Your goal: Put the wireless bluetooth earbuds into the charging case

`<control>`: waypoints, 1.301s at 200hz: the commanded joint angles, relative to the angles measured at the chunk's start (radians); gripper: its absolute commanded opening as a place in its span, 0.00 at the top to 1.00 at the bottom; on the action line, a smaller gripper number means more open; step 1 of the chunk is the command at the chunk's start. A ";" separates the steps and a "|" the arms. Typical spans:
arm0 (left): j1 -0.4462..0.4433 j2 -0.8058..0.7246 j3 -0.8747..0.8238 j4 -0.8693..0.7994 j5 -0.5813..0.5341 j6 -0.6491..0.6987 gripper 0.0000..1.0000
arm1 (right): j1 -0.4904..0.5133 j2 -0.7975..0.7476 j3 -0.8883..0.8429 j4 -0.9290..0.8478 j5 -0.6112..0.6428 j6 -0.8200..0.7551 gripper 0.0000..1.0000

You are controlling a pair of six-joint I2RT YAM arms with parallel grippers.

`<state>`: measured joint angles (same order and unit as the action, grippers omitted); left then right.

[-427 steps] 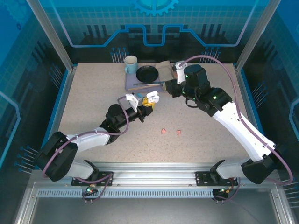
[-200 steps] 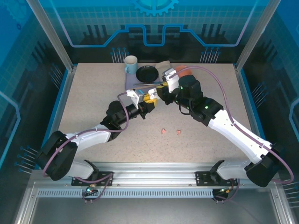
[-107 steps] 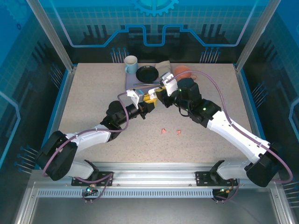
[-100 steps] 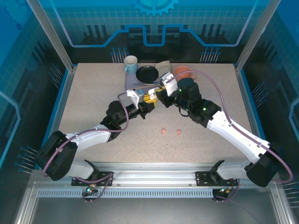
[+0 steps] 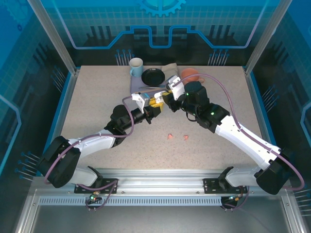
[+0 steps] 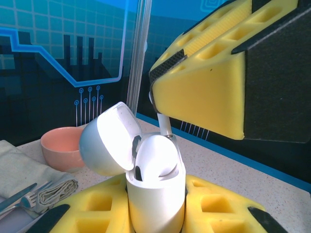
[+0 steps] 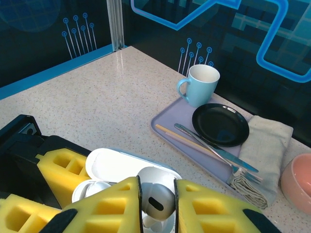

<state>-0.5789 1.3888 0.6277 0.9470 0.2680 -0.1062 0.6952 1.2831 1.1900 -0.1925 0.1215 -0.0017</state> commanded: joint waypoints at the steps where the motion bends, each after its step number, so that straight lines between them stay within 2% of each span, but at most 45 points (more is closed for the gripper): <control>1: -0.007 -0.014 0.022 0.018 0.023 -0.003 1.00 | 0.009 0.000 -0.013 0.031 0.020 -0.014 0.80; 113: -0.008 -0.033 0.017 0.016 0.020 0.003 1.00 | 0.004 0.012 -0.014 0.021 0.029 -0.030 0.82; 193: -0.008 -0.034 0.018 0.016 0.017 0.007 1.00 | 0.016 0.010 -0.015 0.008 -0.056 -0.032 0.84; 260: -0.007 -0.036 0.019 0.018 0.016 0.009 1.00 | 0.030 0.010 -0.021 -0.002 -0.054 -0.047 0.82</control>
<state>-0.5789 1.3846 0.6277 0.9398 0.2680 -0.1059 0.7063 1.2926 1.1900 -0.1936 0.0780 -0.0319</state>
